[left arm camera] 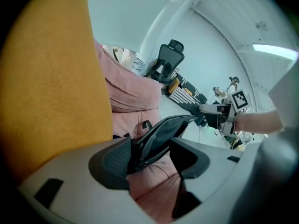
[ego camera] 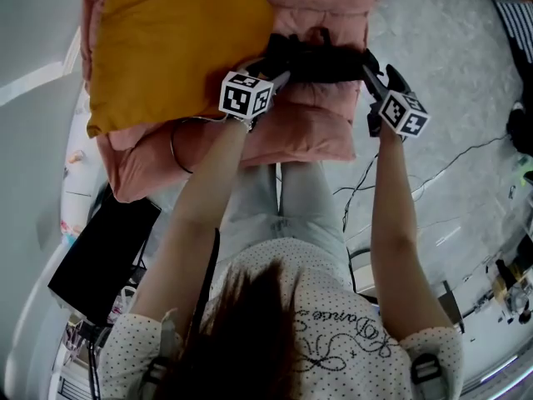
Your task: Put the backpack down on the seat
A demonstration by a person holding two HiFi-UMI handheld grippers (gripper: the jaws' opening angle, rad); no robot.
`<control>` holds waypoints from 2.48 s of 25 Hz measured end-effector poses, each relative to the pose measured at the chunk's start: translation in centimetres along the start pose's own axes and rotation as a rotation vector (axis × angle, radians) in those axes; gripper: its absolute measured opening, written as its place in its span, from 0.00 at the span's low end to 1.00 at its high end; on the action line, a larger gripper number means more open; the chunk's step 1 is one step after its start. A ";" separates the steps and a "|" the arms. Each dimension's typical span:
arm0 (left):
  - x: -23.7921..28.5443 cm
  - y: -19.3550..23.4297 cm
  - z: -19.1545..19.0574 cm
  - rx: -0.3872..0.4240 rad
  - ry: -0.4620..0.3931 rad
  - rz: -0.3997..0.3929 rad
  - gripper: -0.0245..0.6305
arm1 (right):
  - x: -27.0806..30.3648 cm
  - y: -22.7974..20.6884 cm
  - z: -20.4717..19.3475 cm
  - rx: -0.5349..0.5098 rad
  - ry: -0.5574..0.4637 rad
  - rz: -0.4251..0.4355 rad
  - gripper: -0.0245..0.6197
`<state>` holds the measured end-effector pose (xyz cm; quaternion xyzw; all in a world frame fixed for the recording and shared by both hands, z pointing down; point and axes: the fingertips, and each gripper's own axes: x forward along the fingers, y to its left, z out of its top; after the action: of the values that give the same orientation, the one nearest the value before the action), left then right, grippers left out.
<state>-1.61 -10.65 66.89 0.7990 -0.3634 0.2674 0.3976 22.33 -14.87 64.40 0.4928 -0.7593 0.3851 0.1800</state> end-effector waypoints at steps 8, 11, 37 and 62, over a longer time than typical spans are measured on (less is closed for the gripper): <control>-3.4 -0.9 1.6 0.011 -0.026 -0.008 0.42 | -2.8 3.2 4.5 0.062 -0.124 0.048 0.60; -5.0 -1.2 3.1 0.020 -0.063 -0.019 0.43 | -4.2 5.5 7.5 0.044 -0.189 0.078 0.59; -24.7 -9.2 24.4 0.341 -0.639 0.047 0.04 | -21.3 24.2 27.0 -0.433 -0.632 0.225 0.06; -35.1 -14.2 29.2 0.573 -0.854 0.185 0.04 | -27.3 30.5 29.2 -0.520 -0.750 0.150 0.05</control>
<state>-7.11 -15.99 19.67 0.8782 -0.4744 0.0404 -0.0461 10.67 -13.83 15.47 0.4803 -0.8769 -0.0112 -0.0177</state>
